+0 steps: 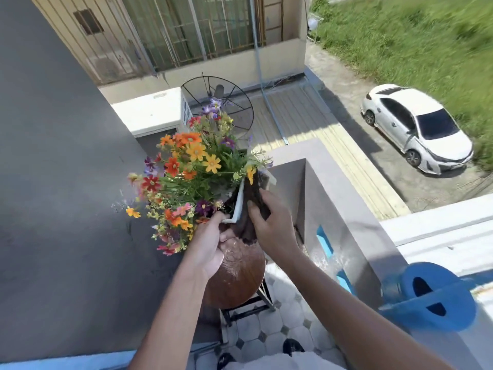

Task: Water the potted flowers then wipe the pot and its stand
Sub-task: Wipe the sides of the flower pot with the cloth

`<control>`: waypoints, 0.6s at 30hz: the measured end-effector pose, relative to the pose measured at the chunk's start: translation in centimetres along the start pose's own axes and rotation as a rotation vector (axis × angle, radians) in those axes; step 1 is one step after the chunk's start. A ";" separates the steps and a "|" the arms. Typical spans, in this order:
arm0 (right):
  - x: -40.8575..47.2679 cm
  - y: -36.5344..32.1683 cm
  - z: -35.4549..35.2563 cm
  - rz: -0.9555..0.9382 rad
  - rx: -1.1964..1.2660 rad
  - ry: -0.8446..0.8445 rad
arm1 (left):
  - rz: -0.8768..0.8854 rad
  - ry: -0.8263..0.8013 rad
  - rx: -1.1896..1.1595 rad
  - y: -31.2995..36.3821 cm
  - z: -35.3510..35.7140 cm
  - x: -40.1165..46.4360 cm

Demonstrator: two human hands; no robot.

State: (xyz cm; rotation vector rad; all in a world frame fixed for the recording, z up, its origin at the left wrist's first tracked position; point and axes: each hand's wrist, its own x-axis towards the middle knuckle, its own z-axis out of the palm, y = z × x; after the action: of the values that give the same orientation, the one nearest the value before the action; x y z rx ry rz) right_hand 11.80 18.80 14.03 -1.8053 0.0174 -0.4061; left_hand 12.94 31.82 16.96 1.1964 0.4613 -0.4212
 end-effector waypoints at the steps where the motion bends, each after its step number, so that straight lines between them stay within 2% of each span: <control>1: -0.8 1.0 0.0 0.045 -0.010 0.003 | -0.007 -0.008 -0.003 0.1 -0.1 -0.1; 5: -0.8 3.5 0.0 0.208 -0.037 0.027 | -0.015 0.009 0.036 -0.4 -0.3 -0.1; 11: 6.3 1.1 -1.0 0.111 -0.070 0.180 | 0.023 0.008 0.185 -1.5 0.4 -0.1; 14: 6.1 0.2 -1.0 0.065 -0.041 0.147 | 0.029 0.041 0.174 -1.2 0.7 -0.2; 18: -0.1 0.0 -0.2 0.046 0.042 0.041 | 0.037 0.042 0.111 -0.4 0.7 -0.3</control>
State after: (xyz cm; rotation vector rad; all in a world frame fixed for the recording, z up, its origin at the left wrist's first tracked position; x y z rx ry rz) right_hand 11.65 18.60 14.10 -1.7523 0.0781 -0.4079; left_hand 12.54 31.08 17.01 1.3214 0.4560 -0.3951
